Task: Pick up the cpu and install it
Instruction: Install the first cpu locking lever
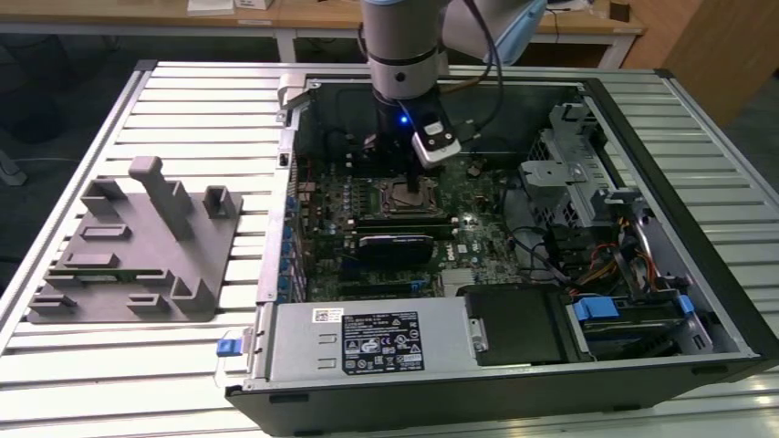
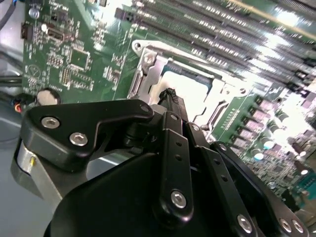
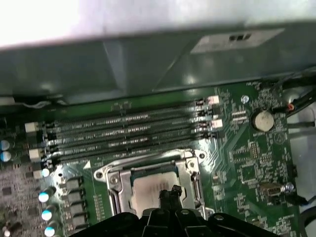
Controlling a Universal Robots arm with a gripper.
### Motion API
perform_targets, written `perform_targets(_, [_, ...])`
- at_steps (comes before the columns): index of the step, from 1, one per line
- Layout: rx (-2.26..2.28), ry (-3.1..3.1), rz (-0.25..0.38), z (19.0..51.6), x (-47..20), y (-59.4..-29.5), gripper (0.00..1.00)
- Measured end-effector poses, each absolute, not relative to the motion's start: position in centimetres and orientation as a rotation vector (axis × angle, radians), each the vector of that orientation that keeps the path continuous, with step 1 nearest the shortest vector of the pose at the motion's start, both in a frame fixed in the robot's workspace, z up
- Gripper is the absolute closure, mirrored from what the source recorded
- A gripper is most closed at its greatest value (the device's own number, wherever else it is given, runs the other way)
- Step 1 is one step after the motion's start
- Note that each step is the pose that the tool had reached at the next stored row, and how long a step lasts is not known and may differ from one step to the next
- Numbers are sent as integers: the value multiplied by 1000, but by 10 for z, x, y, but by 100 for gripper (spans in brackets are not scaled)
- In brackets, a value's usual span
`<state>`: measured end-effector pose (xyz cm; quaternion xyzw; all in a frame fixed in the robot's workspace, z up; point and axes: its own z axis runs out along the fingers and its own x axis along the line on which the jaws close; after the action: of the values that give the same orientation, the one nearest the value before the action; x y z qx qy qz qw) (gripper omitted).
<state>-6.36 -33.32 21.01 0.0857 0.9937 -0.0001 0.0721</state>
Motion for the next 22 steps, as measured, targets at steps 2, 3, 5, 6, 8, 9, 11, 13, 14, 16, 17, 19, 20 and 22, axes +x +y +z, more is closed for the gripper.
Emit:
perform_targets(2, [258,2994,-8,210,-63,-334,89])
perform_targets(3, [258,3001,-10,210,-63,-334,89])
perform_targets(5, [260,3021,-12,210,-63,-334,89])
perform_targets(6, [260,3027,-13,210,-63,-334,89])
perform_targets(8, [260,3028,-14,210,-63,-334,89])
perform_targets(9, [260,3028,-14,210,-63,-334,89])
perform_targets(11, [260,3028,-13,210,-63,-334,89])
perform_targets(13, [260,3028,-13,210,-63,-334,89])
perform_targets(14, [260,3028,-13,211,-63,-334,89])
perform_targets(16, [260,3028,-13,215,-63,-334,89])
perform_targets(17, [260,3028,-13,217,-63,-334,89])
perform_targets(19, [260,3028,-13,223,-63,-334,89])
perform_targets(20, [260,3028,-13,224,-63,-334,89])
perform_targets(22, [260,3028,-13,225,-63,-334,89])
